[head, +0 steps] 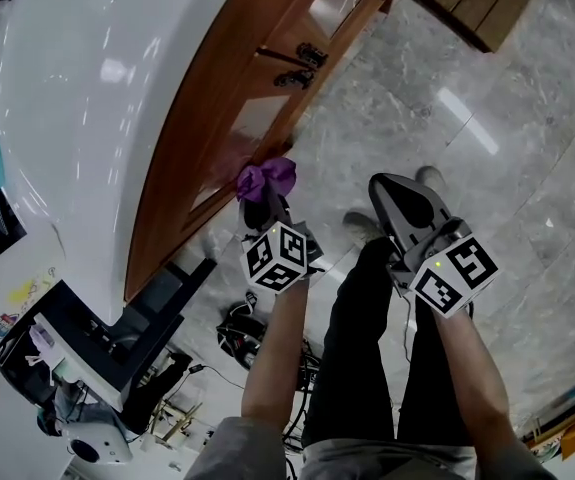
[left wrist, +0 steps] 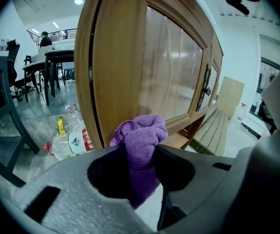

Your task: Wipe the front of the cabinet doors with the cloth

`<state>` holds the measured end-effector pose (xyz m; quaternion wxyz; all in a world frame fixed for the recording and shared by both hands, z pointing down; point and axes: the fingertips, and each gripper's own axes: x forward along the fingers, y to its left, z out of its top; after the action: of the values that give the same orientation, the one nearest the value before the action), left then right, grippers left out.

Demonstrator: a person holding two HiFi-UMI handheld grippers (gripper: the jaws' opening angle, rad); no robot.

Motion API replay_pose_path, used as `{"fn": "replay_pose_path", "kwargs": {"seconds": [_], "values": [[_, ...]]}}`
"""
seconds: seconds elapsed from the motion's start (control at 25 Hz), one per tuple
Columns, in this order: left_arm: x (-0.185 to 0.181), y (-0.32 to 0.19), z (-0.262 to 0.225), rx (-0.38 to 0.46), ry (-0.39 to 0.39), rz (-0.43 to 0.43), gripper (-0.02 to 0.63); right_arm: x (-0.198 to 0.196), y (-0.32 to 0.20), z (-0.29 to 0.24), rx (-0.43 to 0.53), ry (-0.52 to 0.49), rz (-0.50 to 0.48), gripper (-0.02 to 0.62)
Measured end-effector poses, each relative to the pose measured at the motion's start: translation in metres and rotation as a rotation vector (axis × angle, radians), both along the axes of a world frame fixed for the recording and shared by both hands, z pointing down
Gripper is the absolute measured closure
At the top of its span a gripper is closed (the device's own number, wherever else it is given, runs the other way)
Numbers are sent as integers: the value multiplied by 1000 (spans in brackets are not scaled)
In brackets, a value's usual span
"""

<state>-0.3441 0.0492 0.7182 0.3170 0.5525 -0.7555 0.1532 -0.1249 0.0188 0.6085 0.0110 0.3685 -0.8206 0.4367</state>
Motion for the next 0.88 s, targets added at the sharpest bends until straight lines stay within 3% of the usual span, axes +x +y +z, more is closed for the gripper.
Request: {"fn": "replay_pose_path", "kwargs": {"seconds": [0.32, 0.88], "values": [[4, -9, -1, 3, 26, -20, 474, 3, -4, 1, -4, -3, 17, 586], [35, -44, -3, 28, 45, 37, 474, 26, -17, 0, 4, -5, 62, 586]]}}
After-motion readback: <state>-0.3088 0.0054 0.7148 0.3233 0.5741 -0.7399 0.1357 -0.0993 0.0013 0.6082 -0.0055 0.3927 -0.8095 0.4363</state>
